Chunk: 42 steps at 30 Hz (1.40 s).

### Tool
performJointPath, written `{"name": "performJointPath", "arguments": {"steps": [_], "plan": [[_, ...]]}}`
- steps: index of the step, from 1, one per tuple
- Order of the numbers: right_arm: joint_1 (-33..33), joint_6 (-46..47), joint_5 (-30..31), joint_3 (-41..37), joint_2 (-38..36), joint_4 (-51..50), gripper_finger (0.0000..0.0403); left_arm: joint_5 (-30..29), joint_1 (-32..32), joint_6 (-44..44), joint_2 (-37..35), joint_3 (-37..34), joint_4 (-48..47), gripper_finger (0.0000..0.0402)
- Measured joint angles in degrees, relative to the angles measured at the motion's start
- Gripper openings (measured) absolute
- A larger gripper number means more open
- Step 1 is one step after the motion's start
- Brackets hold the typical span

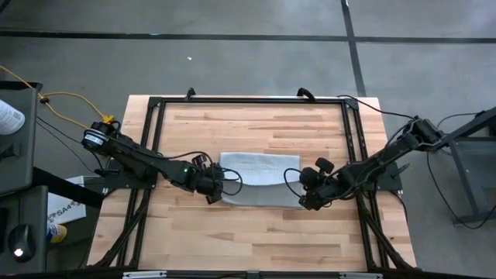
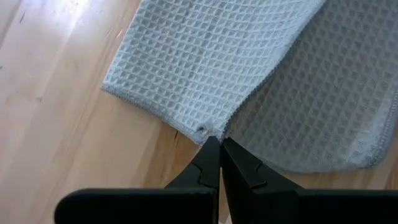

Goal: Fold microfiber towels
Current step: Fold the gray towel on the table

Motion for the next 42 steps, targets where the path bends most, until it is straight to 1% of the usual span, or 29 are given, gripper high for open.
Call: {"name": "performJointPath", "arguments": {"steps": [3,7,11,17,24,31,38,42], "plan": [[0.4,0.1,-1.1,0.0,0.0,0.4,0.0003,0.3,0.0,0.0,0.0,0.0,0.3,0.0],[0.3,0.8,-2.9,-0.1,0.0,0.6,0.0003,2.8,0.0,0.0,0.0,0.0,0.6,0.0],[0.3,0.8,-4.1,-2.3,0.0,3.2,0.0003,3.8,0.0,0.0,0.0,0.0,1.1,0.0],[0.8,0.8,-5.1,-4.9,0.1,7.4,0.0003,3.7,-1.6,0.1,1.0,0.0,2.7,0.0],[2.1,0.8,-6.7,-5.0,0.1,9.1,0.0003,4.3,-4.5,-0.2,2.8,-0.1,4.8,0.0],[2.2,0.8,-8.3,-5.0,0.2,10.8,0.0003,5.2,-4.5,-0.2,3.8,0.0,4.7,0.0],[2.2,0.8,-10.5,-5.0,5.0,13.1,0.0003,5.4,-4.5,0.0,3.7,0.0,5.5,0.0],[2.2,0.8,-11.6,-5.0,7.1,14.8,0.0003,7.3,-4.5,-0.2,3.7,0.0,5.9,0.0]]}}
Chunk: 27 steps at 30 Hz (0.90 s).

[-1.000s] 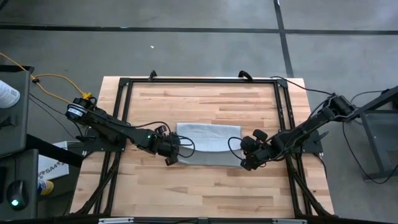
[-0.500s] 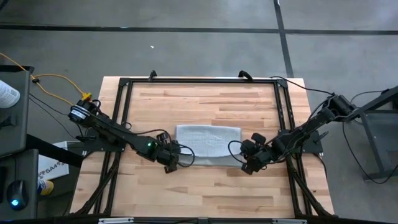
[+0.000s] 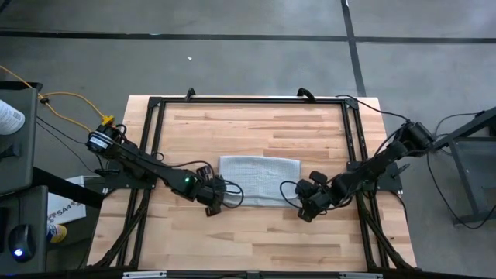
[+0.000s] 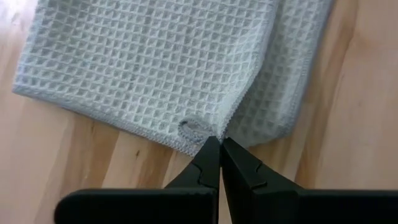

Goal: Fold microfiber towels
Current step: Fold the gray towel on the table

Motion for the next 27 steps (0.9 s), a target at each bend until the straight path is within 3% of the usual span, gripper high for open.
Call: {"name": "performJointPath", "arguments": {"steps": [15,27], "plan": [[1.3,1.3,-1.0,0.0,0.4,-0.2,0.0003,1.0,-1.2,-1.3,0.0,0.0,0.0,0.0],[3.9,3.6,2.0,0.0,0.3,-0.4,0.0003,1.5,-1.2,-1.1,0.0,0.0,-0.1,0.0]]}}
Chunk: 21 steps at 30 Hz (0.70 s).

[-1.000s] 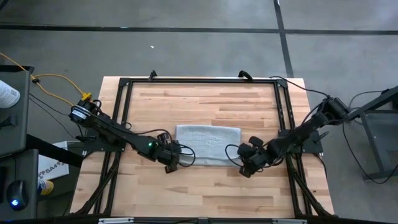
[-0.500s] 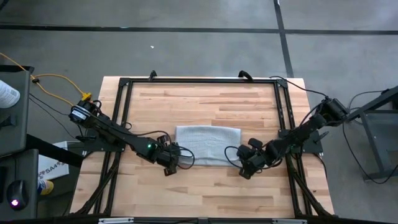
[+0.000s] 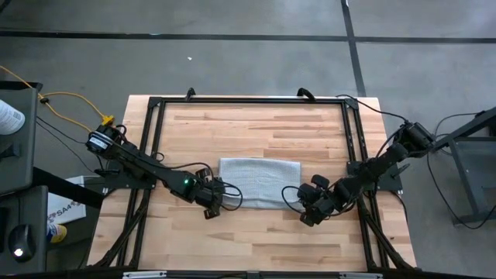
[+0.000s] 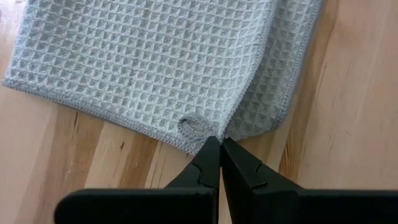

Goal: Fold microfiber towels
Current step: Fold the gray towel on the table

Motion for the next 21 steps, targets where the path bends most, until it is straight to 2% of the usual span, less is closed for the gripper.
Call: {"name": "performJointPath", "arguments": {"steps": [21], "plan": [[0.2,0.0,0.4,0.0,0.0,-0.2,0.0003,-0.1,-2.6,-0.8,-3.1,0.0,0.0,0.0]]}}
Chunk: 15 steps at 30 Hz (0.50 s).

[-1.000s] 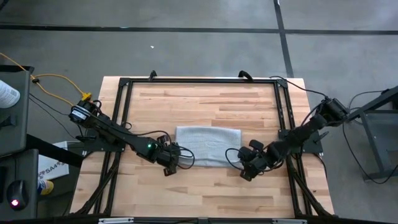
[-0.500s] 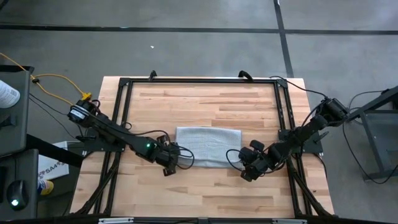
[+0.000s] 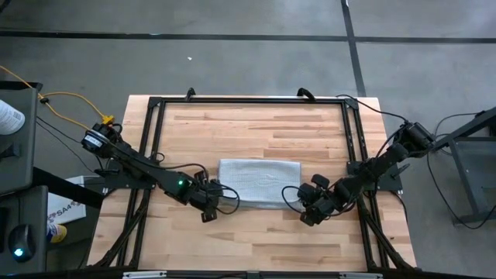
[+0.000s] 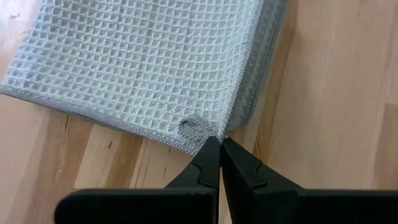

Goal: Fold microfiber towels
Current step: Fold the gray towel on the table

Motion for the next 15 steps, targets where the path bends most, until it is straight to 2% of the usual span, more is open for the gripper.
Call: {"name": "performJointPath", "arguments": {"steps": [15], "plan": [[3.0,1.5,1.0,0.0,0.0,0.7,0.0003,0.3,-0.4,-0.9,0.0,0.0,0.4,0.0]]}}
